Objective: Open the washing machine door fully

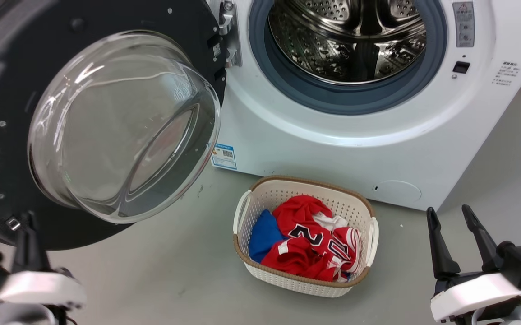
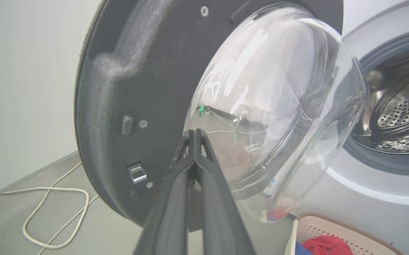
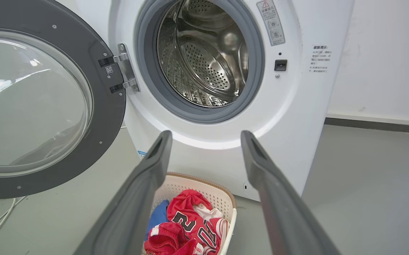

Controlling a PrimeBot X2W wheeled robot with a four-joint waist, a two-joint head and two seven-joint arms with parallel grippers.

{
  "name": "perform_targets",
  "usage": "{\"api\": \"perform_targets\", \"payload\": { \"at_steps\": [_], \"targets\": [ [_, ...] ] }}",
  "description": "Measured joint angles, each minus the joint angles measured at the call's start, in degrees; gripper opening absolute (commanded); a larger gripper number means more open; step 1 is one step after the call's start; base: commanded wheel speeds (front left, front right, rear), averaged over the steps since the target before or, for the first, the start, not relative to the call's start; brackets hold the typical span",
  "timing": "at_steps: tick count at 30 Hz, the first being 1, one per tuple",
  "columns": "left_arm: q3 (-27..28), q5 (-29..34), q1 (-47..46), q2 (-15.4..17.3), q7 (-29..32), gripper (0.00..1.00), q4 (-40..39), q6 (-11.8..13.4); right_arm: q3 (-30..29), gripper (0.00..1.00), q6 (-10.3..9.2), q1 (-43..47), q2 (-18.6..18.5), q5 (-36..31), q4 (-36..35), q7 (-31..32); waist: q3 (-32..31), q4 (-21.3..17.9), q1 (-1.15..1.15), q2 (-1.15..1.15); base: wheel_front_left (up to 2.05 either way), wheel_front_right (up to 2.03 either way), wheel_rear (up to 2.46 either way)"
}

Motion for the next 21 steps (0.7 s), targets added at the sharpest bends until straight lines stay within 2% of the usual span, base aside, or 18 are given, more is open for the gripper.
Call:
{"api": "perform_targets", "payload": {
  "at_steps": [9, 13, 18, 19, 20, 21],
  "targets": [
    [-6.98, 2.50, 8.24, -4.75, 1.62, 0.00, -8.00, 0.24, 0.62, 1.00, 0.00, 1.02, 0.83, -0.77, 0.16, -0.22, -2.74, -1.00, 0.00, 0.00, 0.00, 0.00, 0.00],
    [-11.05, 3.55, 8.78, -6.80, 2.60, 0.00, -10.10, -0.30, 1.00, 1.00, 0.00, 1.08, 1.11, -1.24, 0.20, -0.27, -3.29, -2.43, 0.00, 0.00, 0.00, 0.00, 0.00],
    [-14.94, 5.03, 6.98, -7.99, 2.80, 0.00, -9.00, -1.53, 1.62, 1.00, 0.00, 1.07, 1.29, -1.75, 0.25, 0.07, -3.59, -5.14, 0.00, 0.00, 0.00, 0.00, 0.00],
    [-15.69, 5.34, 6.39, -8.26, 2.80, 0.08, -8.48, -1.64, 1.75, 1.00, 0.00, 1.08, 1.27, -1.78, 0.26, 0.08, -3.63, -5.82, 0.00, 0.00, 0.00, 0.00, 0.00],
    [-16.26, 5.73, 5.95, -8.46, 2.80, 0.28, -7.93, -1.92, 1.76, 1.00, 0.00, 1.08, 1.26, -1.91, 0.29, 0.12, -3.66, -6.51, 0.00, 0.00, 0.00, 0.00, 0.00],
    [-16.60, 6.01, 5.50, -8.53, 2.80, 0.40, -7.38, -2.05, 1.88, 1.00, 0.00, 1.08, 1.22, -2.04, 0.29, 0.16, -3.69, -7.22, 0.00, 0.00, 0.00, 0.00, 0.00]
  ]
}}
